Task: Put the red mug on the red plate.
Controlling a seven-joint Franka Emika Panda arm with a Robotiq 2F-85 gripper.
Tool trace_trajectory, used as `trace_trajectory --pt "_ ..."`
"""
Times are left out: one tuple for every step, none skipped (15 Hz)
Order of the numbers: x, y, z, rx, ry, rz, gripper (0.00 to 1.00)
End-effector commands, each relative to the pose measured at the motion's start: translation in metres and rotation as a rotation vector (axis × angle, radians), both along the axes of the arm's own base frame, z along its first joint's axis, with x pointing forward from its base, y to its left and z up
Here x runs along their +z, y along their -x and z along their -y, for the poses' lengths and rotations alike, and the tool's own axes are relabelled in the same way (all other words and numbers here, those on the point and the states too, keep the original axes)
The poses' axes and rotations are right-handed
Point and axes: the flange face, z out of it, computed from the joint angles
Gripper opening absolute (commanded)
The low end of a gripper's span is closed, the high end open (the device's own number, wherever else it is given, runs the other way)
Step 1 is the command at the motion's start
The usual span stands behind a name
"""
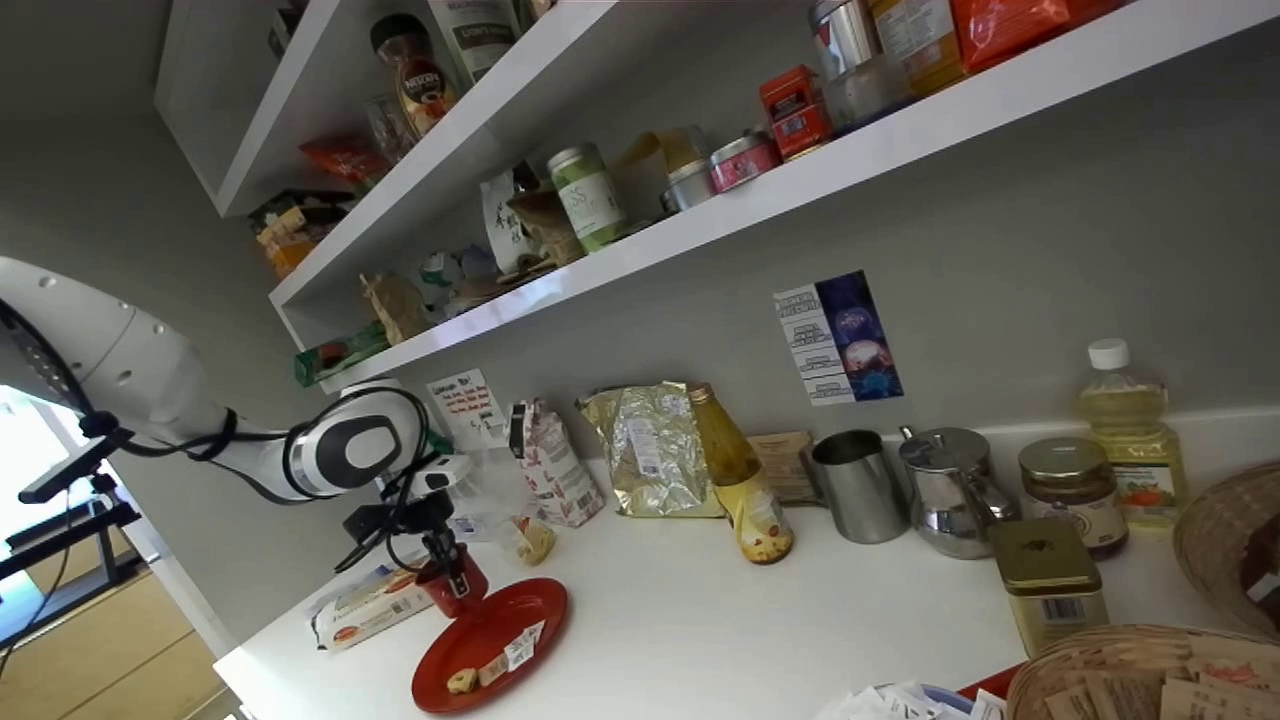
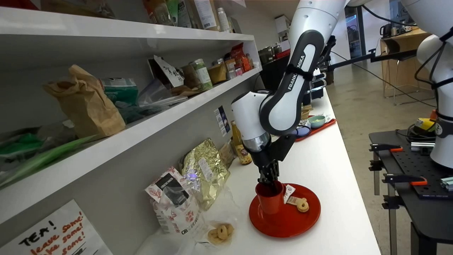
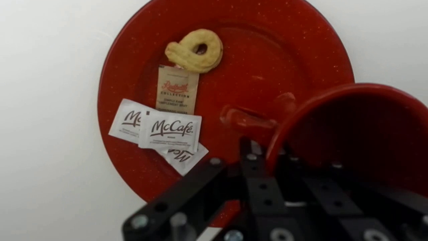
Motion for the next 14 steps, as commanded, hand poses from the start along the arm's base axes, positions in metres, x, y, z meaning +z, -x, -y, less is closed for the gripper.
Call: trace_trajectory --pt "-0.002 -0.011 0.001 -0.023 0.003 -0.022 0.01" --pt "-0.004 -0.012 0.001 -0.025 0.003 -0.027 0.01" --pt "-0.009 -0.012 0.003 -0.027 0.004 -0.038 0.01" --pt "-0.012 -0.012 0.004 -0.028 0.005 -0.046 0.01" --pt "-0.018 -0.013 0.008 -0.032 0.009 -0.055 0.01" --pt "-0.022 -0.013 0.011 -0.034 0.012 -0.064 0.01" --pt "-0.028 -0.015 0.016 -0.040 0.018 -0.074 0.01" --pt "-0.032 -0.016 0.020 -0.046 0.020 -0.085 0.01" --pt "-0.037 -0.017 0.026 -0.054 0.022 -0.095 0.01" --pt "-0.041 -0.019 0.030 -0.060 0.022 -0.104 0.01" --pt "-0.044 -0.020 0.034 -0.067 0.023 -0.112 0.01" --pt "-0.046 -0.022 0.039 -0.076 0.018 -0.119 0.01" --pt "-0.049 -0.023 0.043 -0.084 0.014 -0.126 0.01" --pt "-0.052 -0.024 0.046 -0.092 0.009 -0.133 0.01"
